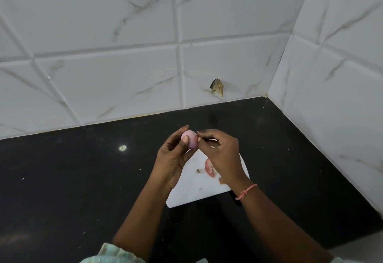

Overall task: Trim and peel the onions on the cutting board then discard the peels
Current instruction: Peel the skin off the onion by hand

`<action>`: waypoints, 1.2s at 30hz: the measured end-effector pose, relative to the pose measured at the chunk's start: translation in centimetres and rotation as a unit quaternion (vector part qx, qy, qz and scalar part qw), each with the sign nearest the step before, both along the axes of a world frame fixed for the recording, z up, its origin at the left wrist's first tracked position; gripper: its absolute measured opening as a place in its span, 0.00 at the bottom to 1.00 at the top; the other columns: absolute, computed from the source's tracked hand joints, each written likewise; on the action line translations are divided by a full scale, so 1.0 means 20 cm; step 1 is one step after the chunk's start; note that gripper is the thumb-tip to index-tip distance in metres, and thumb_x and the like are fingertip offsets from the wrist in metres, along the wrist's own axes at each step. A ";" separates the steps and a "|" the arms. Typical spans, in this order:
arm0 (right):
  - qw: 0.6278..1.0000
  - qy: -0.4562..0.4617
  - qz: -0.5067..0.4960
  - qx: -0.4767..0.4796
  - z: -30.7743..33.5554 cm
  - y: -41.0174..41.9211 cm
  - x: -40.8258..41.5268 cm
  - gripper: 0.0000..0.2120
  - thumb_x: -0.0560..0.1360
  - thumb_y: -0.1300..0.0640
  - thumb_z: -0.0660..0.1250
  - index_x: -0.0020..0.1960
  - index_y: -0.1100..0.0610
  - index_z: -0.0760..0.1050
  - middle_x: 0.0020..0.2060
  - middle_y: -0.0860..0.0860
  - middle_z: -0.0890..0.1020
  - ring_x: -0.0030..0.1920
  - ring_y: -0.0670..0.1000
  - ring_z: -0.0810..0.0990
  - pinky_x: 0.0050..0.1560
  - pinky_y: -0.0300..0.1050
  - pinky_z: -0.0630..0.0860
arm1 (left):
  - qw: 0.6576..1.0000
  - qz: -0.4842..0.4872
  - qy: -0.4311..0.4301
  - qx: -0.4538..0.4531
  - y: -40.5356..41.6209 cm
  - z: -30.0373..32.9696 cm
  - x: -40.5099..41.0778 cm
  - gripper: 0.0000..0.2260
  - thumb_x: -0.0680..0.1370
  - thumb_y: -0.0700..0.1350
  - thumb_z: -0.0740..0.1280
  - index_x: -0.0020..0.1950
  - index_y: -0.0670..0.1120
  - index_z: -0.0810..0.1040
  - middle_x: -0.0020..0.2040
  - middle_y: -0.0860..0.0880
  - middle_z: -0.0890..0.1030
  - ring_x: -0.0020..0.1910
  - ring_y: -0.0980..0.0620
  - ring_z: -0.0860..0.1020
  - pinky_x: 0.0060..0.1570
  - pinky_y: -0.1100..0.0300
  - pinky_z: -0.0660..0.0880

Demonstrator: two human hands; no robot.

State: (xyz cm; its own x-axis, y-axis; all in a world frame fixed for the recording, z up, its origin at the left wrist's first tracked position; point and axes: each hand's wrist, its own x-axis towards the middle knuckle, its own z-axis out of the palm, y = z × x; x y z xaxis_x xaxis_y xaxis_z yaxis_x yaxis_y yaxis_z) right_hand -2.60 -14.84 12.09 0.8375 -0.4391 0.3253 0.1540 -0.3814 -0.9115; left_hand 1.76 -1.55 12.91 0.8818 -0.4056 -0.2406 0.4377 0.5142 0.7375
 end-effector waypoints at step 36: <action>0.998 -0.007 0.001 -0.060 -0.02 0.05 0.02 0.15 0.71 0.52 0.75 0.58 0.51 0.81 0.50 0.44 0.84 0.52 0.44 0.81 0.54 0.43 0.79 | 0.996 -0.027 0.087 0.012 -0.01 0.00 0.04 0.27 0.82 0.57 0.58 0.64 0.35 0.76 0.56 0.34 0.83 0.53 0.43 0.85 0.47 0.58 0.83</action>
